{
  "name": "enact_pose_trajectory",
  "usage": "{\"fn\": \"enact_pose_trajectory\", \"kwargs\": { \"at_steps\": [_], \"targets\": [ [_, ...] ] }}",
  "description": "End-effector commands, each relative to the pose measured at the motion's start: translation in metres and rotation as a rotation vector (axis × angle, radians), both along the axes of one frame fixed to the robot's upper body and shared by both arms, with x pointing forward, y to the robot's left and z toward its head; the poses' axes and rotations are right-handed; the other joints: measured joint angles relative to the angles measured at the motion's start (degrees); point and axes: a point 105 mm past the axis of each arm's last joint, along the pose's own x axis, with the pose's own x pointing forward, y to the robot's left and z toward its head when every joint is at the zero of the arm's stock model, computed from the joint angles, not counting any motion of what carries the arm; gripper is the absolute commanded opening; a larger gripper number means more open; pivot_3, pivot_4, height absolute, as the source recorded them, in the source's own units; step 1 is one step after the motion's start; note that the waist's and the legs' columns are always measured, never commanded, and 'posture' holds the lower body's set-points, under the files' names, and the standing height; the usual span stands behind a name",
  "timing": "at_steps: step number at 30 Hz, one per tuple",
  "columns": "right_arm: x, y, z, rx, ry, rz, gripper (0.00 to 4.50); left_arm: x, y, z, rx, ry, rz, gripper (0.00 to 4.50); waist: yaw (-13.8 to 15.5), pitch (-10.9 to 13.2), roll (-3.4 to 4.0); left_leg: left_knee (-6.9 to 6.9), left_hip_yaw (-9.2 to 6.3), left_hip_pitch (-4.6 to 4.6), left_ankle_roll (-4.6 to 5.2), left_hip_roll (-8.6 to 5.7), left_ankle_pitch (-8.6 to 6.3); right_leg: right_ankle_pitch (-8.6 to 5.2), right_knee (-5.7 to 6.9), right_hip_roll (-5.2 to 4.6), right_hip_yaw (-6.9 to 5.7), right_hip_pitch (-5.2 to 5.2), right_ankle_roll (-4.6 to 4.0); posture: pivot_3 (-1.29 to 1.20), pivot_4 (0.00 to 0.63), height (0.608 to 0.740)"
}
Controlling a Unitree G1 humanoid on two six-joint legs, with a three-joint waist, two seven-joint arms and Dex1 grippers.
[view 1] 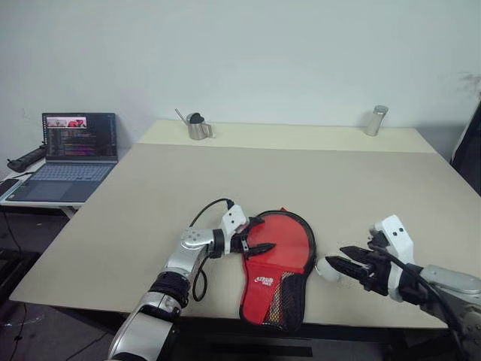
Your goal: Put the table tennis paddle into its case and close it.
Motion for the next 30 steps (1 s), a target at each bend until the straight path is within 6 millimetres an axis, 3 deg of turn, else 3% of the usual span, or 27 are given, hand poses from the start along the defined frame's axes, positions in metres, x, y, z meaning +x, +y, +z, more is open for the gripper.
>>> {"fn": "enact_pose_trajectory", "kwargs": {
  "at_steps": [1,4,9,15,19,30],
  "targets": [
    [0.004,0.003,0.013,0.019,-0.059,0.044,3.43,-0.006,-0.012,0.012,-0.022,-0.023,-0.06,4.23,-0.02,0.02,0.02,0.0,0.0,-0.11,0.0,0.0,0.0,0.03,0.03,0.0,0.0,-0.12,-0.04,0.0,0.15,0.74],
    [0.023,0.005,0.016,0.028,-0.088,0.011,4.48,-0.007,-0.016,0.024,-0.052,-0.03,-0.072,4.23,-0.07,0.06,0.01,0.09,0.0,-0.69,0.0,-0.04,0.01,0.06,0.27,0.01,0.0,-0.71,-0.09,0.0,0.15,0.74],
    [0.027,0.002,0.012,0.04,-0.068,0.007,4.48,-0.009,-0.015,0.031,-0.058,-0.035,-0.076,4.23,0.31,0.11,0.02,0.1,-0.06,-0.74,0.01,-0.09,0.01,0.06,0.26,-0.01,-0.04,-0.72,-0.1,0.0,0.15,0.74],
    [0.011,-0.009,0.003,-0.059,-0.016,0.116,4.48,-0.022,-0.023,0.052,-0.062,-0.062,-0.182,4.23,0.21,0.22,0.05,0.13,-0.02,-0.74,0.04,-0.09,-0.01,0.06,0.27,-0.01,-0.01,-0.72,-0.1,0.0,0.15,0.74],
    [0.006,-0.012,0.003,-0.102,-0.021,0.18,4.48,-0.018,-0.026,0.061,-0.051,-0.081,-0.195,4.23,-0.15,0.24,0.02,0.18,-0.01,-0.69,0.05,-0.07,-0.01,0.06,0.33,0.05,-0.02,-0.7,-0.1,0.0,0.15,0.74],
    [0.009,-0.001,0.004,-0.265,-0.127,0.366,4.48,-0.008,-0.039,0.035,0.029,-0.076,-0.216,4.23,-0.46,0.41,-0.19,0.22,0.04,-0.67,0.05,-0.05,0.0,0.06,0.35,0.11,0.02,-0.7,-0.09,0.0,0.15,0.74]
  ]
}}
